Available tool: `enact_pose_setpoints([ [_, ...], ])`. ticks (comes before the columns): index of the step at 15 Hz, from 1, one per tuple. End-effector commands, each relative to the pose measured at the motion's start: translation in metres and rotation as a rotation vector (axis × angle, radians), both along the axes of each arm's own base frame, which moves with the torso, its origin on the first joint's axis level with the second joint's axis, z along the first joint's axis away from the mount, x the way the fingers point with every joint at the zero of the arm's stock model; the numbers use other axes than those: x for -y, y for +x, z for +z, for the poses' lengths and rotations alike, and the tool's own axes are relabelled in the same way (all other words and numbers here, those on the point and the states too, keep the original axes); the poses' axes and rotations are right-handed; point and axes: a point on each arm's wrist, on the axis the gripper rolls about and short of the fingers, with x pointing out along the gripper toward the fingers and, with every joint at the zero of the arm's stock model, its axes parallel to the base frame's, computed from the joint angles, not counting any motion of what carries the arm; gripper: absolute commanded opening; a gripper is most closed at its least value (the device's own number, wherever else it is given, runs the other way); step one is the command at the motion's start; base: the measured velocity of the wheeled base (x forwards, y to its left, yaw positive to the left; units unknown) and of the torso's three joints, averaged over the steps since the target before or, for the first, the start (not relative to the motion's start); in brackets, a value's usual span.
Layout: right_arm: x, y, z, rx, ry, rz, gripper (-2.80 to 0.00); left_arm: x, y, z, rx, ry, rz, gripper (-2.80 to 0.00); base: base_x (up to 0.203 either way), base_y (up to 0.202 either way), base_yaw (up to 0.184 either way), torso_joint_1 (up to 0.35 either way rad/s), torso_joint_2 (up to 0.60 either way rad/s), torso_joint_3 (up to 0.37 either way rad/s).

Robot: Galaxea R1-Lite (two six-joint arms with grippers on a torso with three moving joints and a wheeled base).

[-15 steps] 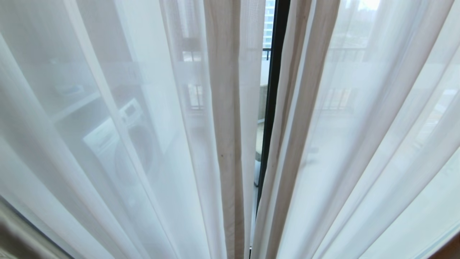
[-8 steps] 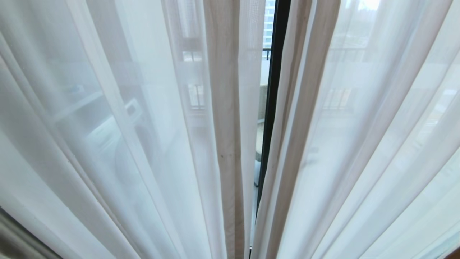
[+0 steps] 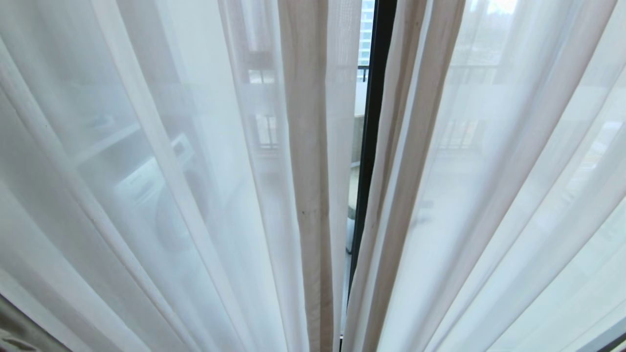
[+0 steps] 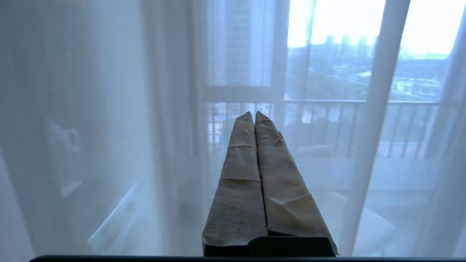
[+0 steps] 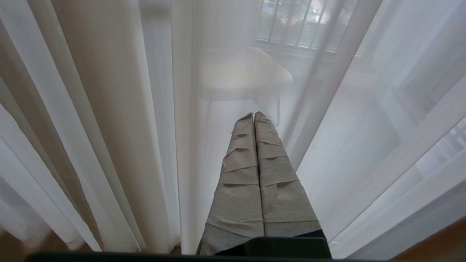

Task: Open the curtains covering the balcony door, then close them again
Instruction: Pull the outer curtains open on both sides

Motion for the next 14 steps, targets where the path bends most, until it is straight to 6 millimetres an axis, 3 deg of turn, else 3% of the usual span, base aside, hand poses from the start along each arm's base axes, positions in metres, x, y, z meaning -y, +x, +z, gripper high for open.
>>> enact_pose_setpoints([
  [1, 0.0, 0.0, 0.0, 0.001, -0.001, 0.001, -2.8, 0.019, 0.016, -0.014, -0.07, 0.01, -0.072, -2.8, 0.0, 0.0, 0.0, 0.0, 0.0, 0.0],
  [4, 0.0, 0.0, 0.0, 0.0, -0.001, 0.001, -2.8, 0.022, 0.015, -0.031, -0.134, 0.017, -0.047, -2.8, 0.0, 0.0, 0.0, 0.0, 0.0, 0.0],
  [6, 0.0, 0.0, 0.0, 0.001, -0.001, 0.001, -2.8, 0.023, 0.006, -0.056, -0.189, 0.013, -0.045, -2.8, 0.0, 0.0, 0.0, 0.0, 0.0, 0.0],
  [12, 0.0, 0.0, 0.0, 0.0, -0.001, 0.001, -2.8, 0.026, -0.062, -0.177, -0.37, 0.011, -0.058, -2.8, 0.0, 0.0, 0.0, 0.0, 0.0, 0.0],
  [14, 0.0, 0.0, 0.0, 0.0, -0.001, 0.001, -2.8, 0.026, -0.075, -0.203, -0.402, 0.012, -0.062, -2.8, 0.0, 0.0, 0.0, 0.0, 0.0, 0.0],
])
